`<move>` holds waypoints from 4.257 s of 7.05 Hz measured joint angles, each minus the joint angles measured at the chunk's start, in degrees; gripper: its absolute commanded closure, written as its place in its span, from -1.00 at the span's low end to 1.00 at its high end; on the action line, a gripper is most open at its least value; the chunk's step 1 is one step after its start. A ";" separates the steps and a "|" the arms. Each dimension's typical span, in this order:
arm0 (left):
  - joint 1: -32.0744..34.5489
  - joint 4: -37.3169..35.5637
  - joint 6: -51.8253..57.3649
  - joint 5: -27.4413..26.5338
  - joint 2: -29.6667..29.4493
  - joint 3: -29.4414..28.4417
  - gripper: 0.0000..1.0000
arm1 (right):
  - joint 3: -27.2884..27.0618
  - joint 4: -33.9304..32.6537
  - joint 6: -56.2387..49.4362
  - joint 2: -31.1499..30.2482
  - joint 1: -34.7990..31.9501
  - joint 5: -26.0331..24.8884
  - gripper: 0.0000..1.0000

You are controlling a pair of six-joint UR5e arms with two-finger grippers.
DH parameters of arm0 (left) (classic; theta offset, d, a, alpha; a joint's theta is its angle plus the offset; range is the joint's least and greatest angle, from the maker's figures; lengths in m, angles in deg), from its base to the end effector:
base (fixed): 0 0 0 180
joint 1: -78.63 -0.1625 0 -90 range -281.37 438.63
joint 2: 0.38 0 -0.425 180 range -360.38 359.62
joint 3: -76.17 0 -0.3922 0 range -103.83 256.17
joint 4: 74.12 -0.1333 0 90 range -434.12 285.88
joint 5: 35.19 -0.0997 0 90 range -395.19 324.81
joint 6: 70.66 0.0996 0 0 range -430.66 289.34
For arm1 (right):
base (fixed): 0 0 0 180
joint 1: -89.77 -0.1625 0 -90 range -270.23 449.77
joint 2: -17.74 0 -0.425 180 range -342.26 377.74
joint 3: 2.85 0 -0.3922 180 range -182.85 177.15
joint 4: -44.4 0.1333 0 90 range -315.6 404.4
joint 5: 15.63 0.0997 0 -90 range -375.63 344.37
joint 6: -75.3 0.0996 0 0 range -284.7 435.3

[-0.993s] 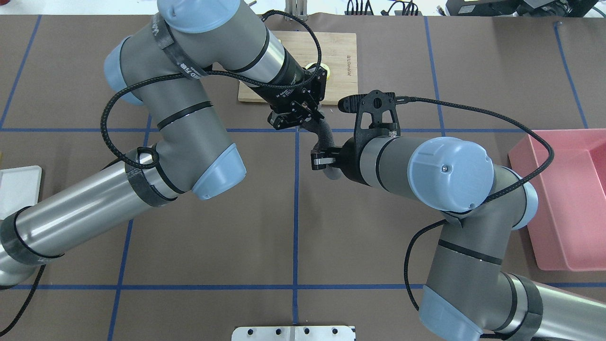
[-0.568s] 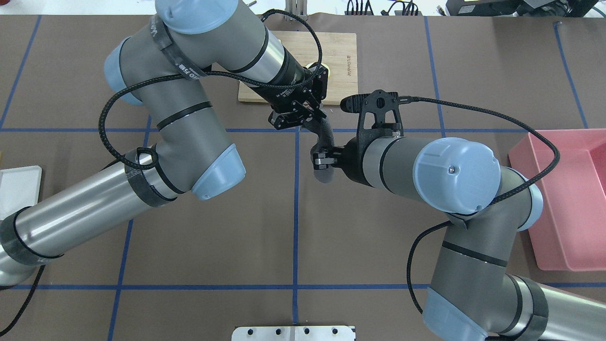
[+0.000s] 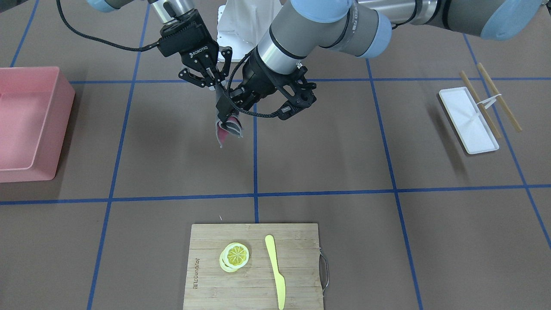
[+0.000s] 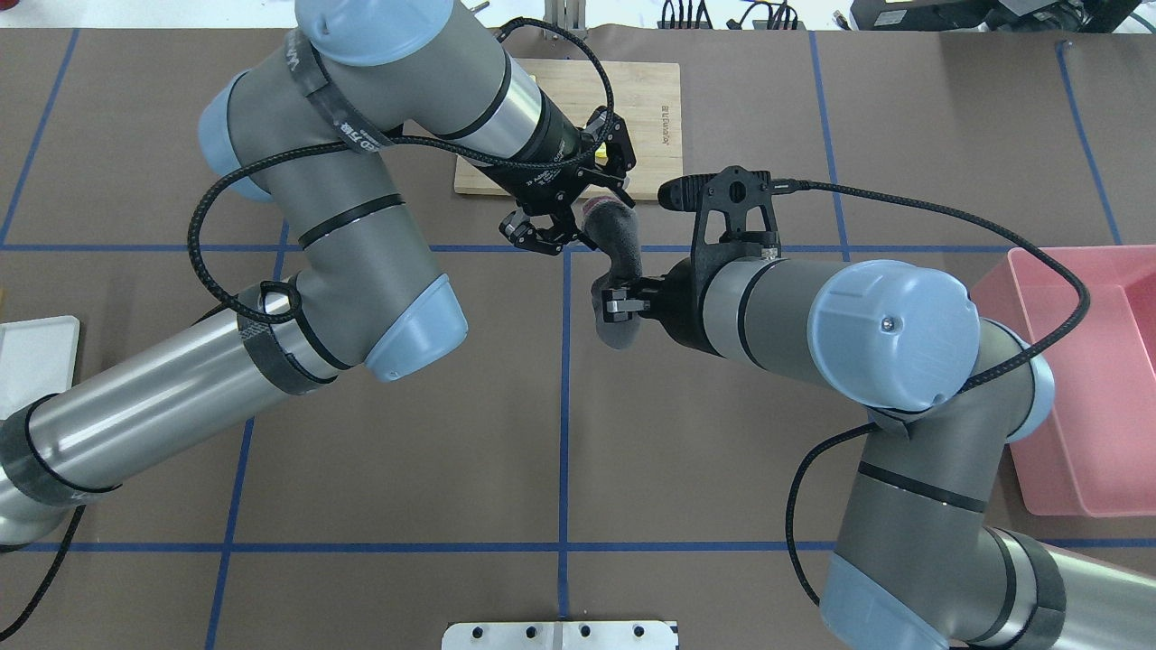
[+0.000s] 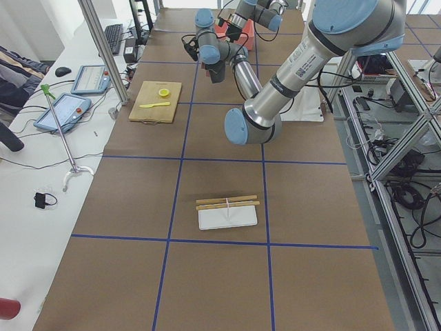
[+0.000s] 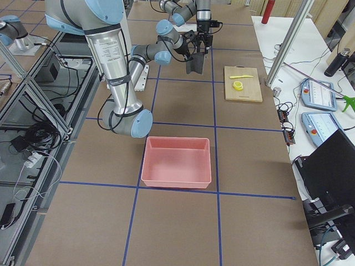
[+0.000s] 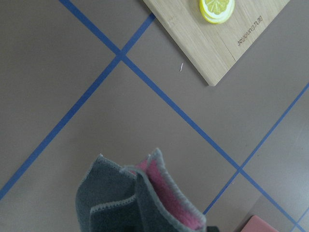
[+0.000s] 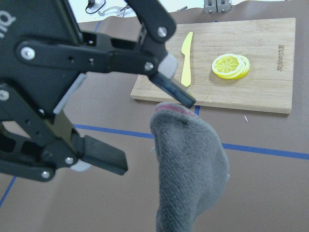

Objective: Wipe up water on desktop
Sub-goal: 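Open the left gripper and withdraw it while the right gripper lowers the cloth, then drag the cloth across the table with the right gripper toward the center, then wipe the cloth back and forth on the table with the right gripper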

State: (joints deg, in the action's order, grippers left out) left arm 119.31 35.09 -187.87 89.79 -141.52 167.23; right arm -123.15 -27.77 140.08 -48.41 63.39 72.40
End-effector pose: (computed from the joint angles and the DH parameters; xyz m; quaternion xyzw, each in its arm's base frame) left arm 0.4664 -0.5013 0.0508 -0.1771 0.5814 -0.2870 0.7404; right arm -0.4114 -0.3567 0.1693 0.2682 -0.5229 0.0183 0.8089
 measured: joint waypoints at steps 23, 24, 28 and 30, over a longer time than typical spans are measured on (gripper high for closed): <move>31.53 -1.12 64.47 4.59 42.50 16.83 -0.96 | 5.76 -18.97 11.97 -9.22 -5.85 26.90 1.00; 33.77 -1.53 71.11 4.68 44.35 16.47 -0.96 | 4.03 -18.97 5.34 -14.81 -8.77 28.20 1.00; 38.88 -5.54 91.28 4.67 47.81 15.97 -0.96 | 4.43 -20.18 3.52 -12.15 -7.14 28.11 1.00; 40.00 -8.00 95.03 4.73 48.00 16.02 -0.96 | 10.77 -20.35 16.69 1.10 0.31 25.25 1.00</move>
State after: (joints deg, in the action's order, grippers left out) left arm 159.31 27.09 -92.83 94.52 -93.52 183.25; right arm -112.38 -48.12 156.77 -47.31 63.70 97.65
